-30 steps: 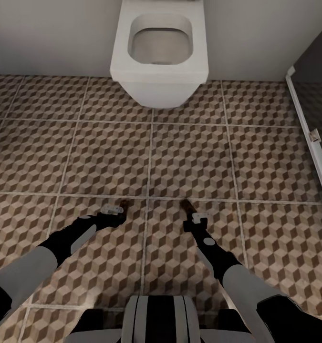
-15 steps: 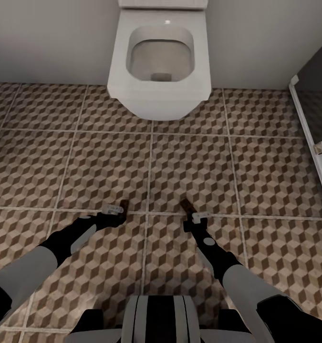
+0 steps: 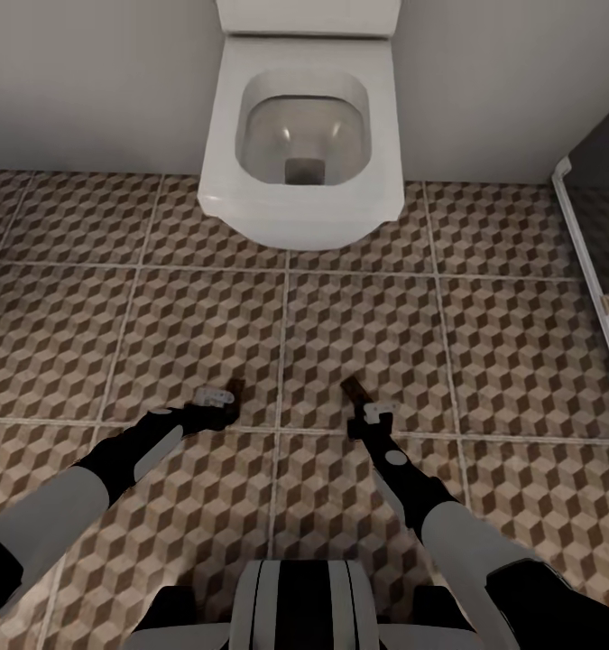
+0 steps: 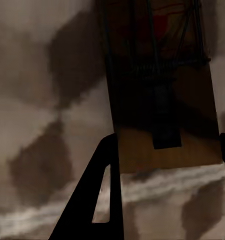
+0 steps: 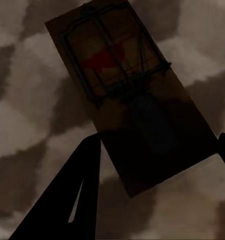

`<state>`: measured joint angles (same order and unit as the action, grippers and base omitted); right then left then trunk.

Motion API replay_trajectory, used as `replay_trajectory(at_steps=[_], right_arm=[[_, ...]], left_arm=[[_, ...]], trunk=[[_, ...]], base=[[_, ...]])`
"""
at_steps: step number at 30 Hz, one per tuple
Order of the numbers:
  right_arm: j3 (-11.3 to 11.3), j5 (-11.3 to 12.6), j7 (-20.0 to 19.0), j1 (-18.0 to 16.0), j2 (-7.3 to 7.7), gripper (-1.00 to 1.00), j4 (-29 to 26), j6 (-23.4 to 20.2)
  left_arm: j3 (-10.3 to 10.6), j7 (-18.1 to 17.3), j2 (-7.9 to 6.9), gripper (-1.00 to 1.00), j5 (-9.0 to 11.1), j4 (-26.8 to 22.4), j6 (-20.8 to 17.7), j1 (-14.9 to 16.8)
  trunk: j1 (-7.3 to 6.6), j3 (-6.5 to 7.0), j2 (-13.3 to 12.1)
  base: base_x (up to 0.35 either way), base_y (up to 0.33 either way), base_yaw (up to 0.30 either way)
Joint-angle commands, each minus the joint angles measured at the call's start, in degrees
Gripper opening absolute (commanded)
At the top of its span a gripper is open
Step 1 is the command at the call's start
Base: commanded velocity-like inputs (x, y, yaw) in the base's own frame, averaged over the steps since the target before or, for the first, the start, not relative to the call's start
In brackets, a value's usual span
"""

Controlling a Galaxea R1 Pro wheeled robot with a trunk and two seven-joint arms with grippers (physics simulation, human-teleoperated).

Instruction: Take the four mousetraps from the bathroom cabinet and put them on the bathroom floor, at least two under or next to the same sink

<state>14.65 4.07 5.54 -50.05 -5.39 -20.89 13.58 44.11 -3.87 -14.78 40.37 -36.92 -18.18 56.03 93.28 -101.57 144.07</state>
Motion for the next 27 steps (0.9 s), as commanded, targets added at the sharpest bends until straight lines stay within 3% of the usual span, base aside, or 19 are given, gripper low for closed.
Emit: replay_trajectory(at_steps=[1, 27], right_arm=[[0.5, 0.5, 0.3, 0.0, 0.03, -1.0, 0.1, 0.2], [0.5, 0.4, 0.3, 0.0, 0.03, -1.0, 0.1, 0.2]], left_arm=[[0.2, 0.0, -0.07, -1.0, 0.1, -0.1, -0.2, 0.0], [0.2, 0.0, 0.02, -1.0, 0.1, -0.1, -0.2, 0.0]], trunk=[[0.02, -0.03, 0.0], [0.02, -0.03, 0.0]], base=[[0.198, 0.0, 0.0], [0.198, 0.0, 0.0]])
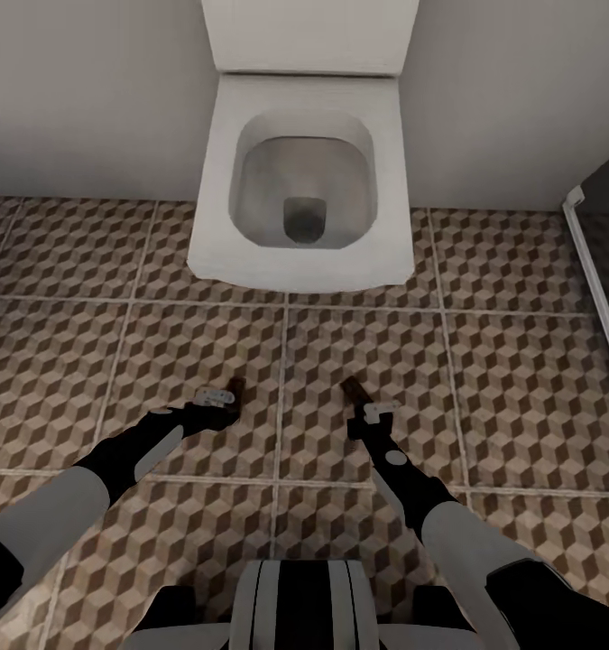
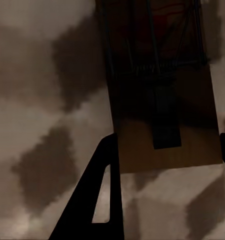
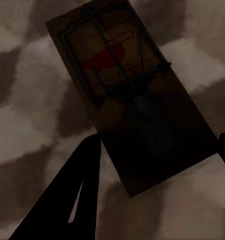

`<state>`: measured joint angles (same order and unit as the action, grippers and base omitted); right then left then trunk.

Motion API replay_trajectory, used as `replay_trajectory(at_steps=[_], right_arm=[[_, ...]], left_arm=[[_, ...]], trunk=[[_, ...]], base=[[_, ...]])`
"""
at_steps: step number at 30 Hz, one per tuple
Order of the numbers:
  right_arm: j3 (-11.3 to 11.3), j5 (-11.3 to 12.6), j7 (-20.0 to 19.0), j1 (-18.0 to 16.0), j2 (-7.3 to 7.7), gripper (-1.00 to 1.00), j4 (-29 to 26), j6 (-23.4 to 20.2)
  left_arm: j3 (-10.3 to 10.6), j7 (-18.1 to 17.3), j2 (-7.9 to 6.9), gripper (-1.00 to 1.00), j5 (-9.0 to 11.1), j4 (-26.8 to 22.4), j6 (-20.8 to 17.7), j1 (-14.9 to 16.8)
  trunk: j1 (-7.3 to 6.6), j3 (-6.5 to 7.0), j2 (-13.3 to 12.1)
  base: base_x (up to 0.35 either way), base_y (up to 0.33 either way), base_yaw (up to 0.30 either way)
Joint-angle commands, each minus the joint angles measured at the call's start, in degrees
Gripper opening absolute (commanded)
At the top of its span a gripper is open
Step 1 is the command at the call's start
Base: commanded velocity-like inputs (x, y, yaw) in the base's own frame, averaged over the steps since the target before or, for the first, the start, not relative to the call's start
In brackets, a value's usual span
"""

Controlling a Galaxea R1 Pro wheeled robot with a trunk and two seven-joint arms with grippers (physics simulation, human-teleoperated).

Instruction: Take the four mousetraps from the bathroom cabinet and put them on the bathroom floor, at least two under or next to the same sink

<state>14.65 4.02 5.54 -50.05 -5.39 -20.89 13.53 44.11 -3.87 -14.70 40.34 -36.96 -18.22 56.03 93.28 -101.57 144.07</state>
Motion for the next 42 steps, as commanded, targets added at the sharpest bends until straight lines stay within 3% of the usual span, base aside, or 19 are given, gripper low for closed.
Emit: replay_trajectory(at_steps=[1, 26, 42], right_arm=[[0.5, 0.5, 0.3, 0.0, 0.03, -1.0, 0.1, 0.2], [0.5, 0.5, 0.3, 0.0, -0.04, -1.0, 0.6, -0.1], [0.6, 0.3, 5.3, 0.0, -0.59, -1.0, 3.5, -0.2]], left_arm=[[0.2, 0.0, -0.07, -1.0, 0.1, 0.0, -0.1, 0.0], [0.2, 0.1, 0.02, -1.0, 0.1, -0.1, -0.1, 0.0], [0.2, 0.1, 0.02, -1.0, 0.1, -0.2, -0.1, 0.0]], trunk=[[0.02, -0.03, 0.0], [0.02, -0.03, 0.0], [0.02, -0.03, 0.0]], base=[[0.198, 0.0, 0.0], [0.187, 0.0, 0.0], [0.006, 0.0, 0.0]])
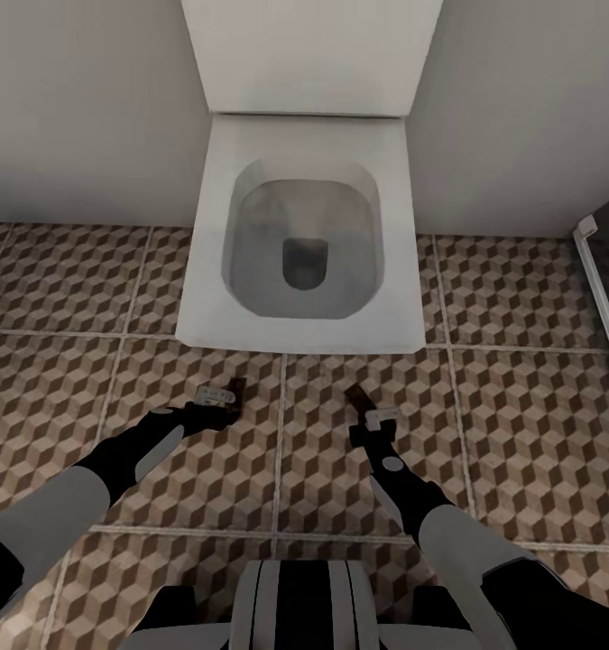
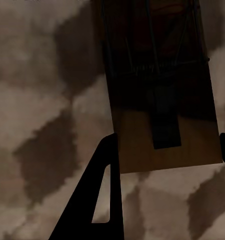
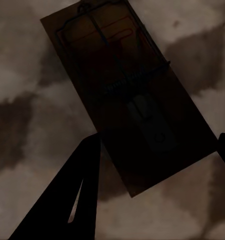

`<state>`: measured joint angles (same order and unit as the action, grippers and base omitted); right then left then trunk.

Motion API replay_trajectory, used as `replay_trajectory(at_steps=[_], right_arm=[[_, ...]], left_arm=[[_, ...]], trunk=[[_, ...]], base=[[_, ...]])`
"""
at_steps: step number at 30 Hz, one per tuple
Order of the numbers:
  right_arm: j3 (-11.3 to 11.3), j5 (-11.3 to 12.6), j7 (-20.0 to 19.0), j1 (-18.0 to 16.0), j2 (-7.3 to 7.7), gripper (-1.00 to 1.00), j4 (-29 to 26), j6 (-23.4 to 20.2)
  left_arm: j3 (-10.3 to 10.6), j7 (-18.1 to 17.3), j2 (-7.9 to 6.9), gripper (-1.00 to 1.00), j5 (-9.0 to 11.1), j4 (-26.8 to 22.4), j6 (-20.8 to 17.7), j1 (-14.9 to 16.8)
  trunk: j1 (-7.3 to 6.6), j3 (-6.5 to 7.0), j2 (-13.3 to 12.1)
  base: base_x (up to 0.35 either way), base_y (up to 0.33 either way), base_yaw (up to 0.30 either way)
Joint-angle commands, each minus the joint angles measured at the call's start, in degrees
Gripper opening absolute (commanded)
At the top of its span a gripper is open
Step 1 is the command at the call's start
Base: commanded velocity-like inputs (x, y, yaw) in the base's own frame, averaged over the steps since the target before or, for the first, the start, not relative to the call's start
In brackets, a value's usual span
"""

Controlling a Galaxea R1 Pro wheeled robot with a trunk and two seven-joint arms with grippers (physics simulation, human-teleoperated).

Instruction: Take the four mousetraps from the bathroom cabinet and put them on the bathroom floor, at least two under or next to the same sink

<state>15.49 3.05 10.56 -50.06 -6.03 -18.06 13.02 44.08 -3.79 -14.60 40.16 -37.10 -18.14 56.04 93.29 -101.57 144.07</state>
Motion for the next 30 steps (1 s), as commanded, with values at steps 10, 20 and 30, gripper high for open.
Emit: replay_trajectory(at_steps=[10, 20, 30], right_arm=[[-0.2, 1.2, 0.8, 0.0, 0.05, -1.0, 0.6, 0.5], [-0.1, 1.3, 0.7, 0.0, 0.05, 1.0, 0.6, 0.6], [-0.2, 1.3, 0.6, 0.0, 0.05, 1.0, 0.6, 0.7]], left_arm=[[0.3, 0.0, -0.07, -1.0, 0.3, 0.0, -0.2, 0.0], [0.3, 0.0, -0.07, -1.0, 0.3, 0.0, -0.2, 0.0], [0.3, 0.0, -0.07, -1.0, 0.3, 0.1, -0.2, 0.0]], trunk=[[0.01, -0.03, 0.0], [0.01, -0.03, 0.0], [0.01, -0.03, 0.0]], base=[[0.0, 0.0, 0.0], [0.0, 0.0, 0.0], [0.0, 0.0, 0.0]])
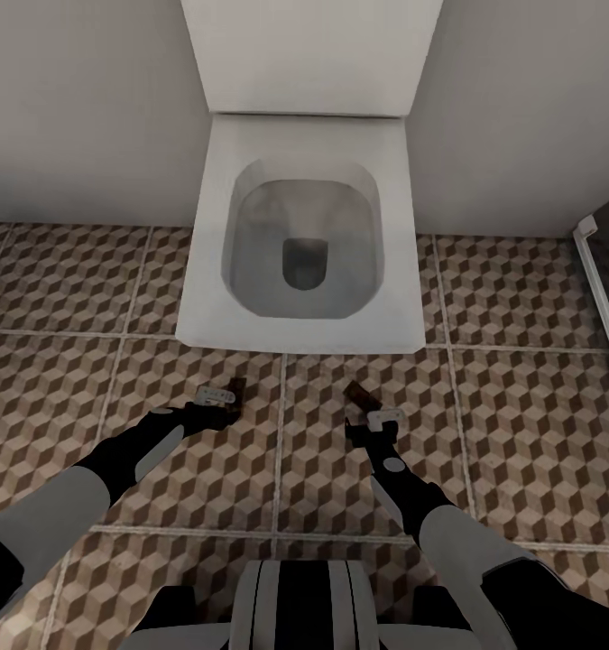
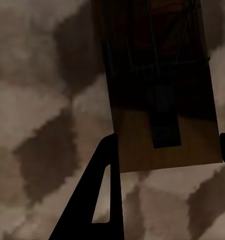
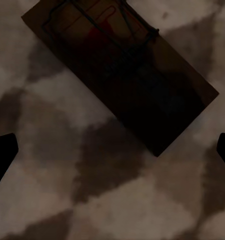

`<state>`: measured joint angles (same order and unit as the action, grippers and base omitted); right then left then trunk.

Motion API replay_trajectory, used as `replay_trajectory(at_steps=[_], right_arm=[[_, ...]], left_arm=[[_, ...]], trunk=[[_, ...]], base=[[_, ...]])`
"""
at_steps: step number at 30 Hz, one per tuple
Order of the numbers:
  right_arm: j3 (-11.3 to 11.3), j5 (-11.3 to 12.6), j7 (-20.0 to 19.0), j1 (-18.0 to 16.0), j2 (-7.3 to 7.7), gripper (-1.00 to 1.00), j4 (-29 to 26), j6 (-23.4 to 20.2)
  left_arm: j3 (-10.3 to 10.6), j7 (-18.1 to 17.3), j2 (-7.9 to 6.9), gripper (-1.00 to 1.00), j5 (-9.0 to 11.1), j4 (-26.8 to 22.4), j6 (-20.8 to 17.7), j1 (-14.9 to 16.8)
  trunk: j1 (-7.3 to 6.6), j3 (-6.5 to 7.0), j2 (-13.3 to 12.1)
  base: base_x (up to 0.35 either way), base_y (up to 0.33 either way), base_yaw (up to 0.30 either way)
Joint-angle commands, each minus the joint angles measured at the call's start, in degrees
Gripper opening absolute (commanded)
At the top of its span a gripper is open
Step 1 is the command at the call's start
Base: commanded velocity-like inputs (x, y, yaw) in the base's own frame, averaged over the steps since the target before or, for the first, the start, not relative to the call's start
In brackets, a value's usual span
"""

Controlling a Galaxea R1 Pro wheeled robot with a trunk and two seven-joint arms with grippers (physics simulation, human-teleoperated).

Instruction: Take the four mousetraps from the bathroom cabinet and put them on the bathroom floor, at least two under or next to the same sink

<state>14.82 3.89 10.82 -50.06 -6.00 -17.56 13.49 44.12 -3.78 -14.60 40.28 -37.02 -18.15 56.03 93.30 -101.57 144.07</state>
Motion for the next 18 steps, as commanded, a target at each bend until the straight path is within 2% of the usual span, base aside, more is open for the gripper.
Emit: replay_trajectory(at_steps=[1, 14, 18], right_arm=[[0.5, 0.4, 0.4, 0.0, 0.02, 1.0, 0.1, 0.2], [0.5, 0.4, 0.3, 0.0, 0.02, 1.0, 0.1, 0.2], [0.5, 0.4, 0.3, 0.0, 0.04, 1.0, 0.1, 0.2]], left_arm=[[0.3, 0.0, -0.07, -1.0, 0.1, 0.0, -0.2, 0.0], [0.2, 0.2, 0.05, -1.0, 0.1, 0.4, -0.1, 0.0], [0.2, 2.9, 0.09, -1.0, 0.1, 0.3, -0.2, 0.0]], trunk=[[0.0, -0.03, 0.0], [0.0, -0.03, 0.0], [0.0, -0.03, 0.0]], base=[[0.0, 0.0, 0.0], [0.0, 0.0, 0.0], [0.0, 0.0, 0.0]])
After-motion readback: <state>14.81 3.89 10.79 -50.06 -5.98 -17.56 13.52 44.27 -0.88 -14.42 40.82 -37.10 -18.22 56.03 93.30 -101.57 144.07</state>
